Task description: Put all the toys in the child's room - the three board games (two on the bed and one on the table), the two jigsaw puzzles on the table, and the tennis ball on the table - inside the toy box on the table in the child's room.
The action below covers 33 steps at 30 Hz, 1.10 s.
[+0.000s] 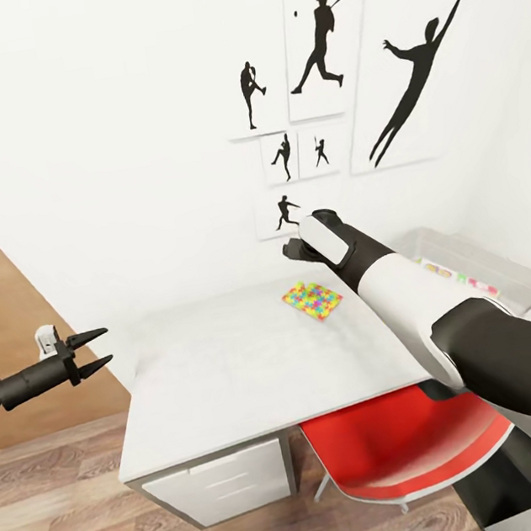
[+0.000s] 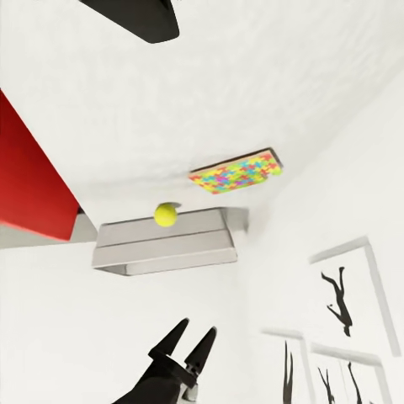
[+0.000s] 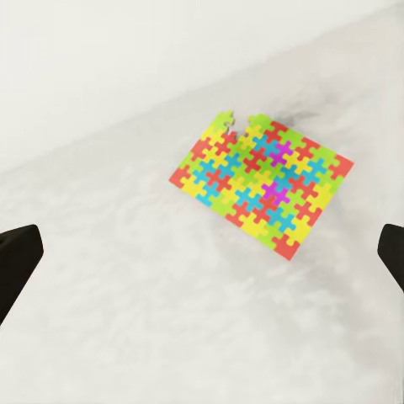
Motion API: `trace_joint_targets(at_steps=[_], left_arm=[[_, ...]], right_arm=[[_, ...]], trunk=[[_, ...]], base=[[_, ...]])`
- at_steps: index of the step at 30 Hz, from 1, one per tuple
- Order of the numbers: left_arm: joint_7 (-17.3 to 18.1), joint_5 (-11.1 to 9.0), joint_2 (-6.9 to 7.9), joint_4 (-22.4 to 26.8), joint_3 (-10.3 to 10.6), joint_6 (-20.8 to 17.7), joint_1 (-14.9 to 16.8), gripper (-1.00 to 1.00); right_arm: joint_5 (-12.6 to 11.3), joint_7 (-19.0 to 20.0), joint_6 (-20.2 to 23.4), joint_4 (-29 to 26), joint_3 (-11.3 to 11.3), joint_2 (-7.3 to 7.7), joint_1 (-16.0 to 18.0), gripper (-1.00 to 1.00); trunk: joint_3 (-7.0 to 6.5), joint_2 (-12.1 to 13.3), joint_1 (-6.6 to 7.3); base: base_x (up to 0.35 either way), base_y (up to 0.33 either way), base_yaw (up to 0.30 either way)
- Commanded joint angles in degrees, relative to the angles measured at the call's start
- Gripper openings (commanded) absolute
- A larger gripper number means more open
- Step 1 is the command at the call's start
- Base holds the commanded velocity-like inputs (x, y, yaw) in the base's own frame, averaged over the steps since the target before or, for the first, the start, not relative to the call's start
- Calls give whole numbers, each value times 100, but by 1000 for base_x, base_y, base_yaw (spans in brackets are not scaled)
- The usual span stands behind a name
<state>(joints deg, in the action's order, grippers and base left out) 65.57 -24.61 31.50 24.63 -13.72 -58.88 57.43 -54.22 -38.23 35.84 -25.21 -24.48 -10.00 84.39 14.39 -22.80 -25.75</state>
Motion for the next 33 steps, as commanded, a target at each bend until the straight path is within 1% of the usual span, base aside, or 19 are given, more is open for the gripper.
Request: trace_joint_targets(at_steps=[1, 10, 25, 33], left_arm=[[20, 9, 2, -2, -9, -27, 6, 100], [33, 9, 0, -2, -2, -27, 5, 100], [34, 2, -34, -2, -7, -27, 5, 100], [34, 8, -30, -2, -1, -27, 4, 100]], right_arm=[[-27, -36, -2, -1, -21, 0, 8, 100], [-35, -41, -154, 6, -21, 0, 8, 100], [-33, -40, -174, -9, -5, 3, 8, 100], [-30, -43, -174, -5, -4, 103, 8, 100]], trunk=[[21, -12, -3], [105, -12, -3], [246, -12, -3], [321, -12, -3]], base=[[0, 0, 0], [0, 0, 0], [0, 0, 0], [0, 0, 0]])
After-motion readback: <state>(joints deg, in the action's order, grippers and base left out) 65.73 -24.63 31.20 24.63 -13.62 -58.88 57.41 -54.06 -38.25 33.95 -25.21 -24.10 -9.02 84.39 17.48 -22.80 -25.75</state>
